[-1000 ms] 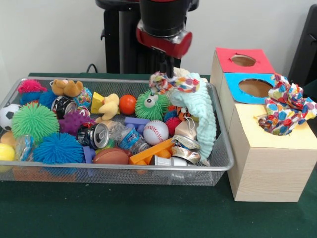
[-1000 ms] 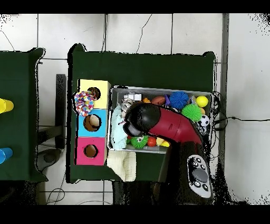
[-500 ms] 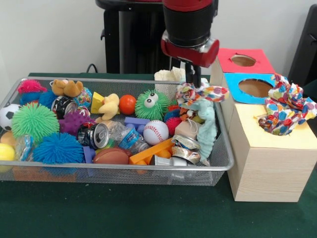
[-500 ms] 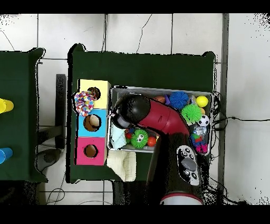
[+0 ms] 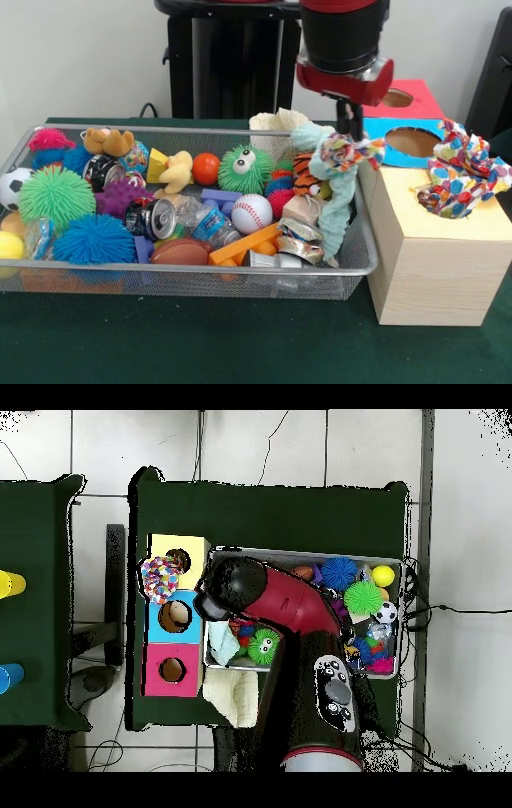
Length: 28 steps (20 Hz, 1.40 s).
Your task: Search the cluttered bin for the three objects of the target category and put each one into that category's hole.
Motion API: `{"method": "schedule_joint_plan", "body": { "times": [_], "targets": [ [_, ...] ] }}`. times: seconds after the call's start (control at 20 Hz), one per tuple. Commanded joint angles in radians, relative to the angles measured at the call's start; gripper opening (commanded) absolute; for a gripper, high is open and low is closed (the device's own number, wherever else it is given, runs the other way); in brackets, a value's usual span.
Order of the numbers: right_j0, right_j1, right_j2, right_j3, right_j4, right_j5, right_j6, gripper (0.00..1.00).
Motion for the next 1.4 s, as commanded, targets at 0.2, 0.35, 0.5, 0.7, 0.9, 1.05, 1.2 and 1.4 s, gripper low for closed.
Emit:
{"method": "schedule_joint_plan", "body": {
  "times": [0.2,0.35,0.5,0.7,0.9,1.05,1.2,1.4],
  "targets": [
    [0.116,0.004,0.046,-0.086,0.133,0.073,0.372,0.00],
    [0.146,0.018,0.033,-0.129,0.153,0.096,0.416,0.00],
    [0.165,0.033,0.015,-0.202,0.150,0.152,0.458,0.00],
    [0.168,0.101,0.002,-0.296,0.130,0.165,0.475,0.00],
    [0.162,0.181,-0.026,-0.322,0.075,0.107,0.437,0.00],
    [0.166,0.213,-0.048,-0.323,0.039,0.066,0.416,0.00],
    [0.164,0.217,-0.071,-0.320,0.008,0.064,0.380,0.00],
    [0.148,0.218,-0.083,-0.328,-0.020,0.093,0.332,0.00]
  ]
}}
